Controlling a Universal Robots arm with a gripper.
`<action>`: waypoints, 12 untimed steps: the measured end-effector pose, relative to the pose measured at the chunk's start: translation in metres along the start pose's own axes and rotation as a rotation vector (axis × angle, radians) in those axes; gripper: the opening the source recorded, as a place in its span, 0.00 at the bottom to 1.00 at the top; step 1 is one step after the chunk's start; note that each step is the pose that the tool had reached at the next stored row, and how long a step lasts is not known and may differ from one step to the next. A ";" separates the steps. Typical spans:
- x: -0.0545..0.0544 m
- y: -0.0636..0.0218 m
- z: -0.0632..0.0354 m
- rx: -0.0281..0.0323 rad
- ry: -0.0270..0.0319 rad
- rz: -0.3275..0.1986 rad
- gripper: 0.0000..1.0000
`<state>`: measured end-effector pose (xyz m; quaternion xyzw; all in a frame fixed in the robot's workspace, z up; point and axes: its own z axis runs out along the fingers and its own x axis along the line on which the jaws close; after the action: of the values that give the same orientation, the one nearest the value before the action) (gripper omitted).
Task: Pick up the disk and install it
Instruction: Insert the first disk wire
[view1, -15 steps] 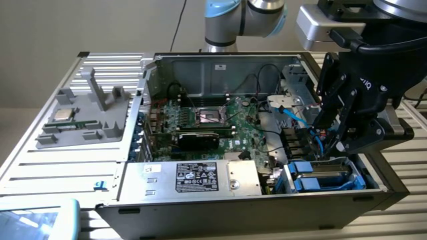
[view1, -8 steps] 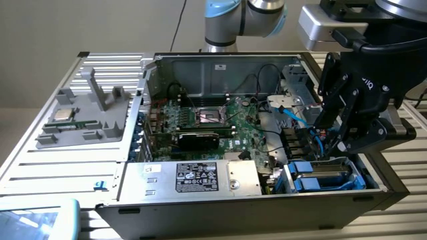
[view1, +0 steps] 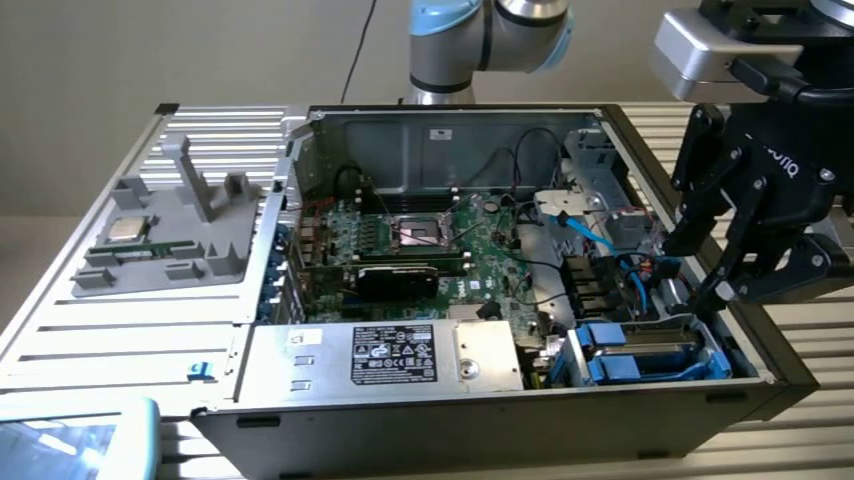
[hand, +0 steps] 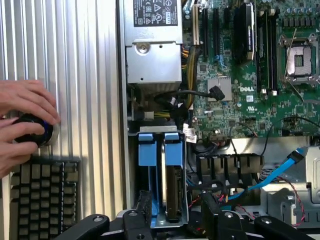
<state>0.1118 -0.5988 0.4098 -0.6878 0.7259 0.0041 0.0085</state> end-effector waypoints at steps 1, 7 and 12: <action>0.000 -0.0030 0.0004 -0.0005 -0.0001 0.000 0.52; -0.001 -0.0271 0.0051 -0.0069 -0.0002 0.000 0.52; -0.005 -0.0350 0.0104 -0.0151 -0.0006 0.000 0.52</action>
<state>0.1470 -0.5958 0.3997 -0.6879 0.7258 0.0097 0.0035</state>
